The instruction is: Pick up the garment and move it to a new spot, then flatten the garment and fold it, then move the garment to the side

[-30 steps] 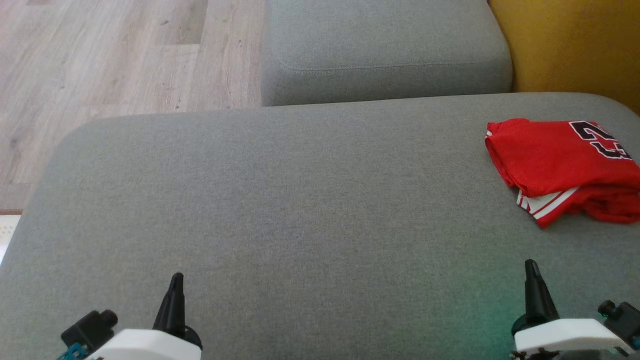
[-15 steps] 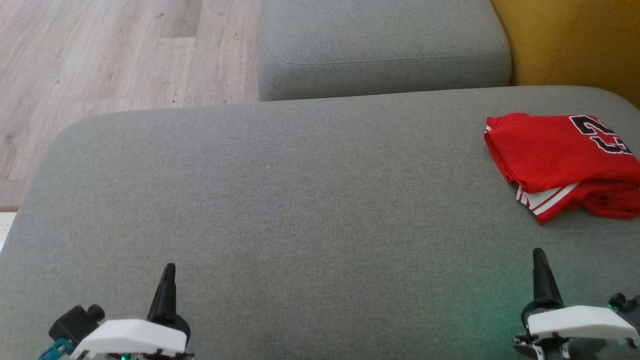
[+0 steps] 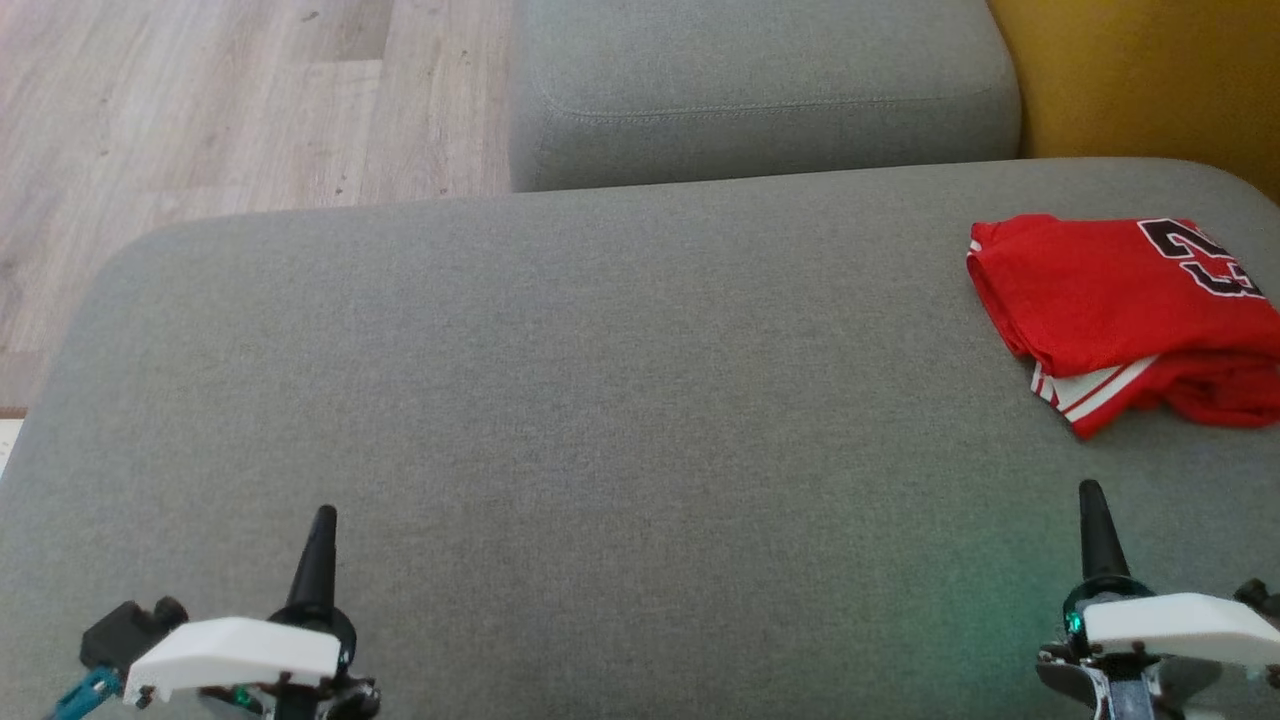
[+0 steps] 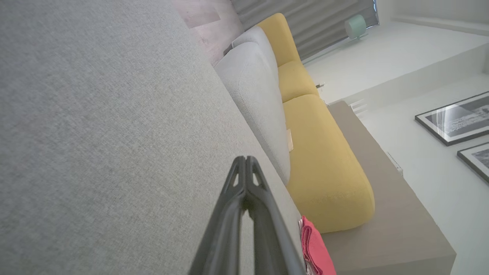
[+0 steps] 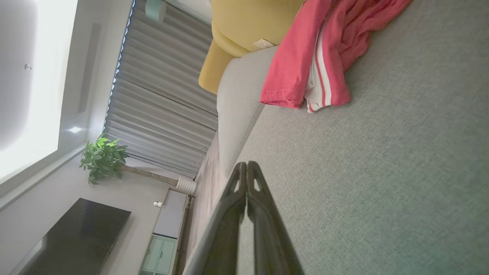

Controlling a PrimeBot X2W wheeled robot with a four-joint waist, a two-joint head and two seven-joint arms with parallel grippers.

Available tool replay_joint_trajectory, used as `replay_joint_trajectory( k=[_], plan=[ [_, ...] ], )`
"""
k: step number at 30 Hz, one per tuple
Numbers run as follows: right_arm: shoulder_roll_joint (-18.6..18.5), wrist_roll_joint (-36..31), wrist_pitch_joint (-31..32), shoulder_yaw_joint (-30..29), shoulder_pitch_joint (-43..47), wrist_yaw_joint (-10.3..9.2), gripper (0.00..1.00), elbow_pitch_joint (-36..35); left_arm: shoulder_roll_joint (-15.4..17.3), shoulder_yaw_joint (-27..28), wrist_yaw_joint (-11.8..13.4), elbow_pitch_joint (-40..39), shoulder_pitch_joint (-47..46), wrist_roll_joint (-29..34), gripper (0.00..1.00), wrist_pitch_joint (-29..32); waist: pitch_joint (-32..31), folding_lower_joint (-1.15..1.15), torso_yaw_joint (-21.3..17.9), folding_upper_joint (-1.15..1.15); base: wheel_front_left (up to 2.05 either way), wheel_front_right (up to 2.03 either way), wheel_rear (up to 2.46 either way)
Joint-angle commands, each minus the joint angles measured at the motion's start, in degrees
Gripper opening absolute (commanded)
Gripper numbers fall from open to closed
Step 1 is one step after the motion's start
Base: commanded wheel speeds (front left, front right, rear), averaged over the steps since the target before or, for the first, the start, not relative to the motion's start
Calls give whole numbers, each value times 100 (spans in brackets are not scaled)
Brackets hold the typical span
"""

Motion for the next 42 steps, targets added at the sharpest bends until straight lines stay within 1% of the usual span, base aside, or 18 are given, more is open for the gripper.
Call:
replay_joint_trajectory(
  k=[1,14,42],
  plan=[
    [-34,161,38,37,-320,-3,0,-205,96,208,-62,-148,-359,-161,0,29,8,0,-4,0,0,0,0],
    [-25,1031,271,-101,-503,-3,0,-207,91,419,-191,-44,-581,-1078,0,260,102,0,-43,0,0,0,0],
    [-7,2690,717,-368,-852,-4,0,-211,72,840,-437,156,-1009,-2818,0,715,280,0,-117,0,0,0,0]
  ],
)
